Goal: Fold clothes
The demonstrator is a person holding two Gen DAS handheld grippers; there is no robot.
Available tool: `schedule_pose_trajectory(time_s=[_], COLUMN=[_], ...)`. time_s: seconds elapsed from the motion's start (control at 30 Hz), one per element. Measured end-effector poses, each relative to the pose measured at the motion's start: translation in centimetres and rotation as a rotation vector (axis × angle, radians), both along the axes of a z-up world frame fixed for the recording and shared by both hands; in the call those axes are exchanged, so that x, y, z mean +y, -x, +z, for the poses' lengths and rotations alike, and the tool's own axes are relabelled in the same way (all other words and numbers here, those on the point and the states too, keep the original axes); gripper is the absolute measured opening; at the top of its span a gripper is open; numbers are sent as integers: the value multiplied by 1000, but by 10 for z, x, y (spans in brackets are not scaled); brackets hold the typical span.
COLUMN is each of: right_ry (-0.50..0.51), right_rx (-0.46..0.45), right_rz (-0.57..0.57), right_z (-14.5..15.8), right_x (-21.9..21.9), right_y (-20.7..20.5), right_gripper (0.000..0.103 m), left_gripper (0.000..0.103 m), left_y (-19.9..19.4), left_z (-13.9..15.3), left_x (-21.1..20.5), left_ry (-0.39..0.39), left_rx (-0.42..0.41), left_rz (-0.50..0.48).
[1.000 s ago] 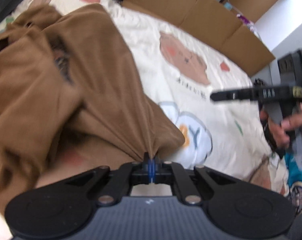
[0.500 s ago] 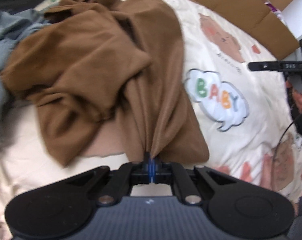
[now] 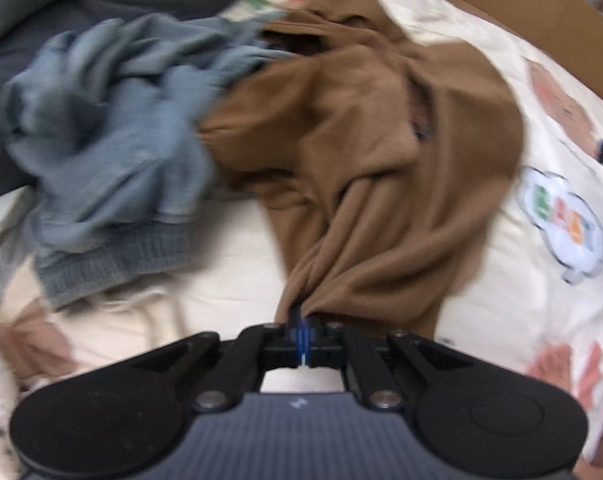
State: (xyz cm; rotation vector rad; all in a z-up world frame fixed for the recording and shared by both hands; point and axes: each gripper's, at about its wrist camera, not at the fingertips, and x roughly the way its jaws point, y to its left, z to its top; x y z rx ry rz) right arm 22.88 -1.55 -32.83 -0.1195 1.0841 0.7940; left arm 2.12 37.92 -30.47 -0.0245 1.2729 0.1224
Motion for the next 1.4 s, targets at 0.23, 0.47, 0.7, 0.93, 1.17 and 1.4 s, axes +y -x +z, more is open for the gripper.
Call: schedule_pose_trajectory(time_s=[0.23, 0.47, 0.7, 0.93, 1.17, 1.4], right_ry=[-29, -113, -170, -202, -270, -277], right_rx=[21, 71, 120, 220, 281, 391], right_rz=[73, 89, 65, -1, -108, -121], right_z=[-8, -18, -33, -58, -68, -80], right_x=[31, 60, 85, 120, 127, 139], right_y=[0, -4, -14, -30, -54, -63], right_gripper=[88, 88, 88, 88, 80, 41], left_gripper=[1, 1, 1, 1, 1, 1], left_y=[-6, 4, 17, 25, 26, 24], left_z=[0, -3, -12, -13, -16, -23], left_x=[18, 25, 24, 19, 26, 28], left_ry=[-57, -120, -148, -136, -155, -141], left_rx=[-4, 25, 82, 122, 160, 163], left_rz=[38, 105, 129, 119, 148, 163])
